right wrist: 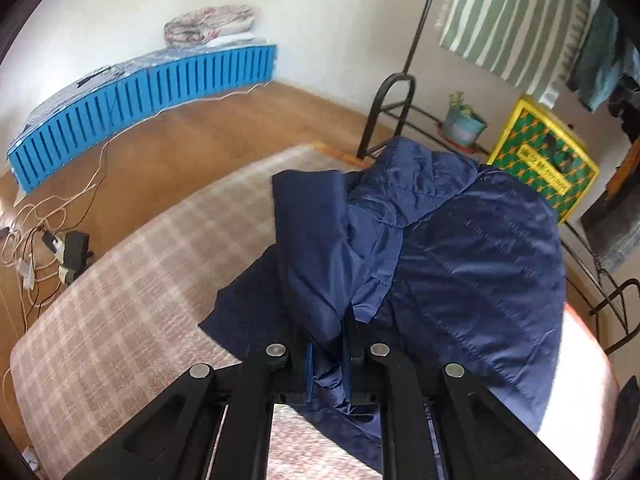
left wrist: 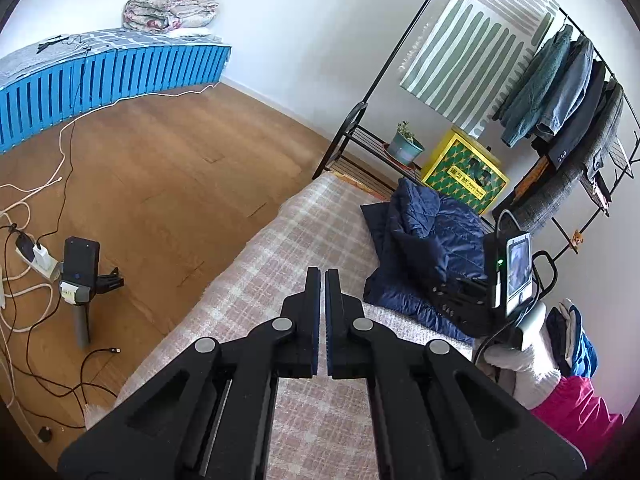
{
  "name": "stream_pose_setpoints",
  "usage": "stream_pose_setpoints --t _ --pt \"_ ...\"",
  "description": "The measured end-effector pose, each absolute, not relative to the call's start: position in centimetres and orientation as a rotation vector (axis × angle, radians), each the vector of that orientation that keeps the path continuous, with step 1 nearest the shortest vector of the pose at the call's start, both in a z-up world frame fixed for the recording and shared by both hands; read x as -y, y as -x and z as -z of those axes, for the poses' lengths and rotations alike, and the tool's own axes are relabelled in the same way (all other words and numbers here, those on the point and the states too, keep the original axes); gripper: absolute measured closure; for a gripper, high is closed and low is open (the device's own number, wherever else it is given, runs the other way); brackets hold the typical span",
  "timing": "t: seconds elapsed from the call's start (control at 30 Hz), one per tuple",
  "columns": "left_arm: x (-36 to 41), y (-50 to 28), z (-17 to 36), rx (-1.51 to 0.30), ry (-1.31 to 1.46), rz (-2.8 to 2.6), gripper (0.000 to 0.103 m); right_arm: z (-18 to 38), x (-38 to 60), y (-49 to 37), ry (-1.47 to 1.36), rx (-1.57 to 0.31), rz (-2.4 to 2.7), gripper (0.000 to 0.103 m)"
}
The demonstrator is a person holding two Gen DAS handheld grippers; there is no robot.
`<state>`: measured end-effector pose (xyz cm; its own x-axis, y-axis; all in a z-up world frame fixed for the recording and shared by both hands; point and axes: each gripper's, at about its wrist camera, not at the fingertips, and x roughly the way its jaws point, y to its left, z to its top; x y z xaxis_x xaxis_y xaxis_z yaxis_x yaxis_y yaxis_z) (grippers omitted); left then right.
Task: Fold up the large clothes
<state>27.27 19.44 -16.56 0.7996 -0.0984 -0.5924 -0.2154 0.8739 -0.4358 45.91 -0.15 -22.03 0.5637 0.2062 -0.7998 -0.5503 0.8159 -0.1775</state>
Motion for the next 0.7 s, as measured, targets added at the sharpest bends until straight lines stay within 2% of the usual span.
stream_pose_setpoints --t 0.1,0.3,0.33,0.37,0.4,0.47,0.5,0.53,0.57,0.6,0.63,0.7 --pt "-18.8 -28.4 16.8 -0.664 0.487 -0.059 0.103 23.3 -0.4 -45.5 0.446 -0.866 -0.481 0.094" --pt "-16.7 -33.1 16.9 -0.683 0.483 0.0 0.103 21.8 2.2 -45.1 0.388 -0.855 -0.558 0.092" --pt "-16.2 -34.2 17.0 -0.684 0.489 0.005 0.103 21.4 3.0 -45.0 0.369 -0.858 -0.581 0.084" --pt "-15.8 -35.2 16.9 -0.685 0.495 0.019 0.103 20.8 3.8 -44.6 0.336 -0.861 -0.599 0.081" --pt "-15.1 -36.8 17.0 -0.701 0.499 0.044 0.103 20.0 4.8 -44.1 0.279 -0.865 -0.628 0.073" --pt "-14.3 -38.8 17.2 -0.722 0.52 0.069 0.103 18.6 7.1 -43.2 0.171 -0.853 -0.669 0.071" --pt "-13.9 -40.0 17.4 -0.734 0.54 0.089 0.103 17.8 8.8 -42.6 0.116 -0.841 -0.66 0.064" --pt "-13.3 -41.5 17.7 -0.754 0.545 0.104 0.103 17.1 10.1 -42.3 0.07 -0.828 -0.639 0.05" --pt "-12.6 -42.9 18.0 -0.769 0.541 0.104 0.103 16.7 11.8 -41.8 0.026 -0.814 -0.606 0.042" --pt "-12.1 -43.9 18.3 -0.776 0.523 0.106 0.099 16.5 13.7 -41.4 -0.015 -0.802 -0.562 0.032" --pt "-11.3 -45.2 18.8 -0.801 0.502 0.105 0.089 16.4 15.4 -41.2 -0.053 -0.798 -0.52 0.031" --pt "-10.5 -47.1 20.3 -0.851 0.507 0.109 0.079 17.0 18.9 -41.2 -0.123 -0.823 -0.426 0.03"
